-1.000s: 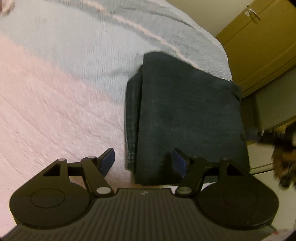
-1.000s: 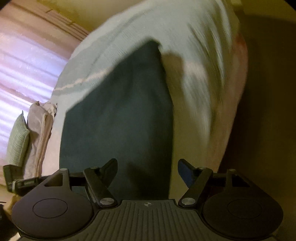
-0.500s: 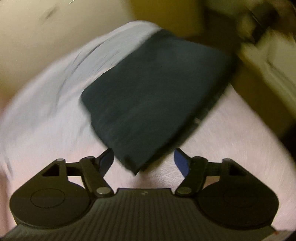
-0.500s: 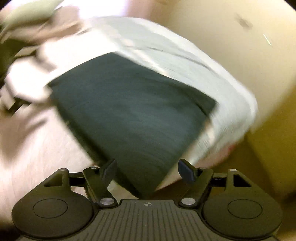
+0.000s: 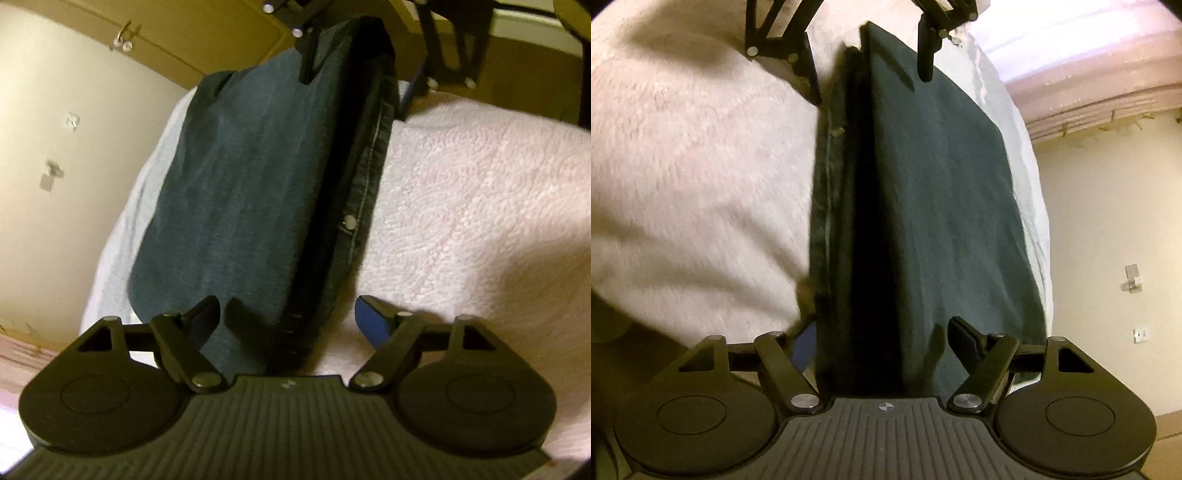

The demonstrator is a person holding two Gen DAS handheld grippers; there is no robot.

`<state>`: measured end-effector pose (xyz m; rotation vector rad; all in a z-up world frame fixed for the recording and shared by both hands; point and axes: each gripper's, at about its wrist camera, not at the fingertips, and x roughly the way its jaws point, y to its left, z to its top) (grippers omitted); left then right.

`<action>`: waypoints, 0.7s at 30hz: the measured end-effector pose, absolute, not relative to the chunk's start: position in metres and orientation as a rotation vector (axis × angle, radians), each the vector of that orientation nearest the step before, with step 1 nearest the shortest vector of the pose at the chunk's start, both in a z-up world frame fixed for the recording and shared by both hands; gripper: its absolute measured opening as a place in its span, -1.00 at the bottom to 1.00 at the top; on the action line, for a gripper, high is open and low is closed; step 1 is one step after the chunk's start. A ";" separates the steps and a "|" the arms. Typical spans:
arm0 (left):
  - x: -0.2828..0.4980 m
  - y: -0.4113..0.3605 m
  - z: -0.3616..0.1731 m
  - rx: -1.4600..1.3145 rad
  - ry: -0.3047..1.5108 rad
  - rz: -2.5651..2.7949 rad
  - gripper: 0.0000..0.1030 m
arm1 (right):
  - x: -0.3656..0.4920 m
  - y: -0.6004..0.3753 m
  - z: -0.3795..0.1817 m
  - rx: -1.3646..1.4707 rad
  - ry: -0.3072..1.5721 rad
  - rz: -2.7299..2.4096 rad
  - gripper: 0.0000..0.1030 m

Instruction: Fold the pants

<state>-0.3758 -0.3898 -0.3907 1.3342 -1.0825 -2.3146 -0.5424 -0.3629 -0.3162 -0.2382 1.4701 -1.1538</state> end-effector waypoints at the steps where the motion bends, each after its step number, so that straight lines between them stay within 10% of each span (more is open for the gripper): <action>1: -0.377 -0.389 -0.392 1.326 -1.111 -2.310 0.53 | -0.547 -0.364 -0.310 -0.223 1.469 -1.151 -0.19; 5: -0.386 -0.396 -0.398 1.302 -1.229 -2.249 0.54 | -0.560 -0.378 -0.267 -0.144 1.425 -1.181 -0.66; 7: -0.391 -0.400 -0.398 1.308 -1.257 -2.223 0.49 | -0.568 -0.392 -0.240 -0.081 1.402 -1.190 -0.69; 13: -0.405 -0.419 -0.354 1.405 -1.166 -2.262 -0.47 | -0.584 -0.435 -0.151 0.030 1.416 -1.101 -0.73; 21: -0.423 -0.479 -0.222 1.603 -0.804 -2.432 -0.62 | -0.622 -0.506 -0.020 0.220 1.398 -0.926 -0.77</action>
